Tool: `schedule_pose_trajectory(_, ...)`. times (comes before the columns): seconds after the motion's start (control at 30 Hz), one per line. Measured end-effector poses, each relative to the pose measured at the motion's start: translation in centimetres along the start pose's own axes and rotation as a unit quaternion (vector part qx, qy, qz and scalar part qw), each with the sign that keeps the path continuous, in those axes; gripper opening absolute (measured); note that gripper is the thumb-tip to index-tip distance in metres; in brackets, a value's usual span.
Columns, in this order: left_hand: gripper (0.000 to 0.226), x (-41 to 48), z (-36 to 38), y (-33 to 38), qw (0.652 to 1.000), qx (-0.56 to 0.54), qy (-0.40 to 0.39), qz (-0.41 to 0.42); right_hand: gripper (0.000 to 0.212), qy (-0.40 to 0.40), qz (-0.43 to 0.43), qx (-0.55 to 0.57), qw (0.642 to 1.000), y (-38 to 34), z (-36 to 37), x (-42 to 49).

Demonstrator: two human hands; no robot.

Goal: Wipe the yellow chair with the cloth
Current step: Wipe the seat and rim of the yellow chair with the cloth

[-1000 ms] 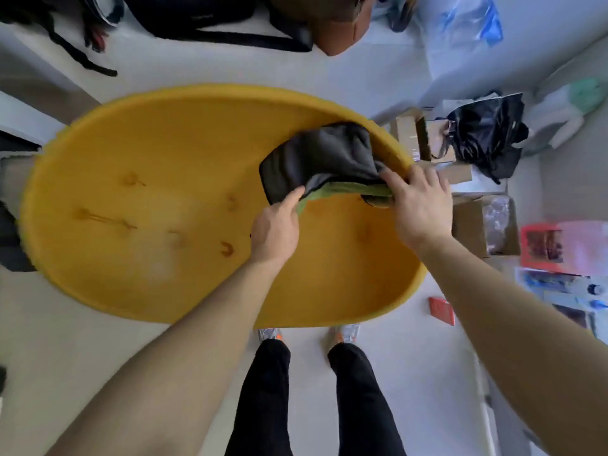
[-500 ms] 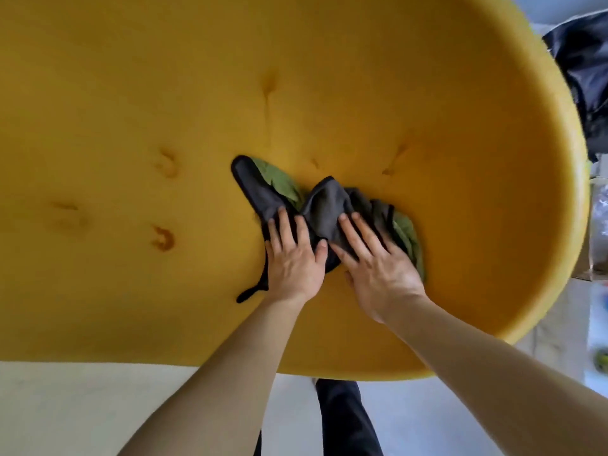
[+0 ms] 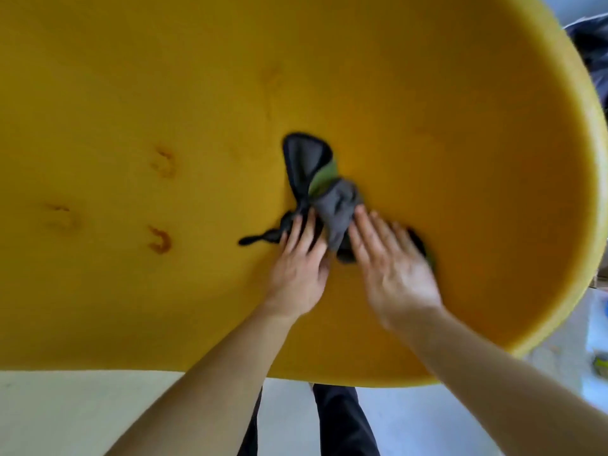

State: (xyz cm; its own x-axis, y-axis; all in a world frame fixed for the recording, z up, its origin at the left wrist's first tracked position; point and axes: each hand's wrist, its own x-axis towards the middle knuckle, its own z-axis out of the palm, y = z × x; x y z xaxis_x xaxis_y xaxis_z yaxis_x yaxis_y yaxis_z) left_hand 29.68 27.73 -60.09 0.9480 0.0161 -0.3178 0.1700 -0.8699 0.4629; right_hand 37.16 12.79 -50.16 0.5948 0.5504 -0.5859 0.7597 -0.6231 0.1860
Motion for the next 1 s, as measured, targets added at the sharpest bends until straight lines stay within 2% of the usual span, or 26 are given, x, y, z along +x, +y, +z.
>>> schedule_pose_trajectory(0.13,0.038,-8.0,-0.4,-1.8,0.996,-0.015,-0.077,0.031,0.067,-0.03,-0.085,0.072,0.993,-4.2,3.0,-4.4)
schedule_pose_trajectory(0.23,0.04,-6.3,-2.2,-2.6,0.997,-0.015,-0.068,0.044,0.055,-0.049,-0.16,0.018,0.986,-1.8,0.7,-2.1)
schedule_pose_trajectory(0.3,0.044,-1.9,-3.6,-2.0,1.0,-0.016,-0.013,0.024,0.054,0.049,-0.12,-0.019,0.991,1.3,-1.8,1.7)
schedule_pose_trajectory(0.37,0.049,3.7,-5.2,-0.9,0.998,-0.029,0.061,-0.01,0.056,0.148,-0.02,-0.029,0.988,4.5,-5.0,5.3)
schedule_pose_trajectory(0.43,0.052,7.5,-6.0,0.0,0.994,-0.028,0.101,-0.029,0.058,0.176,0.039,-0.026,0.983,6.4,-6.2,7.4)
schedule_pose_trajectory(0.53,0.048,5.8,-4.1,-0.7,0.998,-0.02,0.064,-0.021,0.065,0.134,0.025,-0.018,0.991,3.8,-3.5,6.6)
schedule_pose_trajectory(0.67,0.039,-6.6,-2.1,-3.5,0.997,0.003,-0.074,0.006,0.062,0.034,-0.056,0.093,0.994,-5.5,3.6,-0.7)
schedule_pose_trajectory(0.8,0.04,-16.1,-3.3,-6.4,0.979,0.064,-0.19,0.033,0.065,-0.084,-0.169,0.134,0.973,-11.6,4.5,-5.1)
schedule_pose_trajectory(0.87,0.042,-16.6,-3.7,-7.7,0.974,0.083,-0.205,0.04,0.071,-0.074,-0.214,0.104,0.968,-10.9,3.8,-3.1)
schedule_pose_trajectory(0.93,0.046,-13.5,-4.2,-8.3,0.979,0.075,-0.19,0.0,0.07,-0.06,-0.234,0.046,0.969,-8.4,3.2,0.6)
schedule_pose_trajectory(1.0,0.052,-7.9,-4.6,-8.9,0.987,0.062,-0.123,-0.079,0.063,-0.015,-0.132,-0.005,0.991,-5.7,1.4,5.4)
